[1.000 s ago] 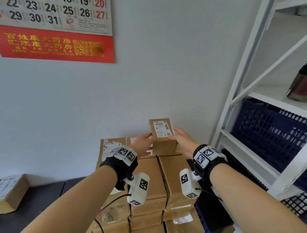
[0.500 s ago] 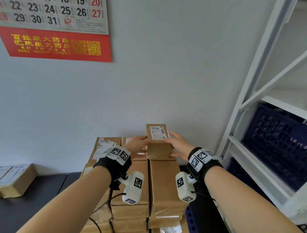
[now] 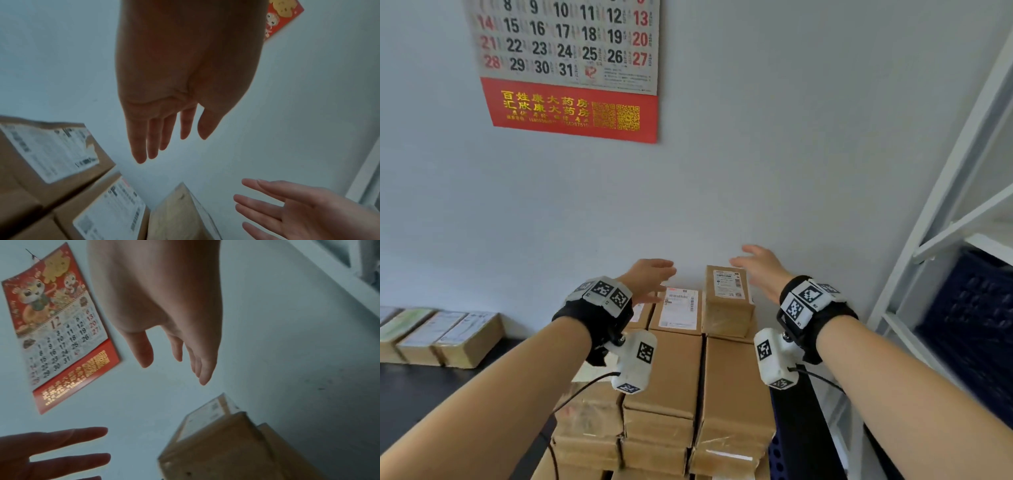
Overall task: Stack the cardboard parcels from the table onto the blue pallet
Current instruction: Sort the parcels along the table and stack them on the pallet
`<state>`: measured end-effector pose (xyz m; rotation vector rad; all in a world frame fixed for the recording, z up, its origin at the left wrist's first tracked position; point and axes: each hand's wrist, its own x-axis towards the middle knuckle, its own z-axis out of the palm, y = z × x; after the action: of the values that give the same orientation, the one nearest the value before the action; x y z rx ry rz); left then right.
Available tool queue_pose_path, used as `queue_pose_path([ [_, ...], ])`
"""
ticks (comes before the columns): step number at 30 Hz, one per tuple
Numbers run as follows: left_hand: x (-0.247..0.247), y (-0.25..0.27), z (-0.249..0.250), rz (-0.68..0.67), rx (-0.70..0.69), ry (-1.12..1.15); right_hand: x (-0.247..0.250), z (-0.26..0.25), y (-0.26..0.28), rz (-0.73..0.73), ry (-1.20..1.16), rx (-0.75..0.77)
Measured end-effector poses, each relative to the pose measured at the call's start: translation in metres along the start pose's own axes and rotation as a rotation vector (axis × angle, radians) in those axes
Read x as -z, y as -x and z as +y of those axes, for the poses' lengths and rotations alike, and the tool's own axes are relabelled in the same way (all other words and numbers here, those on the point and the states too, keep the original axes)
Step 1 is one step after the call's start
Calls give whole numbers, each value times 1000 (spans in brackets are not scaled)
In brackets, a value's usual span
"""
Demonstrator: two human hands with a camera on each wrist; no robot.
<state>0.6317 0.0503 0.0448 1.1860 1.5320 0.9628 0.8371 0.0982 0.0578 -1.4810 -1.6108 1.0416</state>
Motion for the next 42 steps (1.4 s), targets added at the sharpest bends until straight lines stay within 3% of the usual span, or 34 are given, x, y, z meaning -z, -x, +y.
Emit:
queue_pose_path([
  [5, 57, 25, -12, 69, -54, 3, -48, -37, 10, -29, -4, 56],
  [15, 225, 81, -87, 178, 23, 9, -247, -91, 52, -217, -43, 6],
  [24, 344, 106, -177, 276, 78, -29, -383, -105, 74, -266, -42, -53],
  [31, 405, 85, -243, 280, 272, -16, -476, -89, 59, -355, -27, -129],
  [42, 482, -32, -312, 262, 302, -120, -604, -64, -40, -420, -76, -284],
])
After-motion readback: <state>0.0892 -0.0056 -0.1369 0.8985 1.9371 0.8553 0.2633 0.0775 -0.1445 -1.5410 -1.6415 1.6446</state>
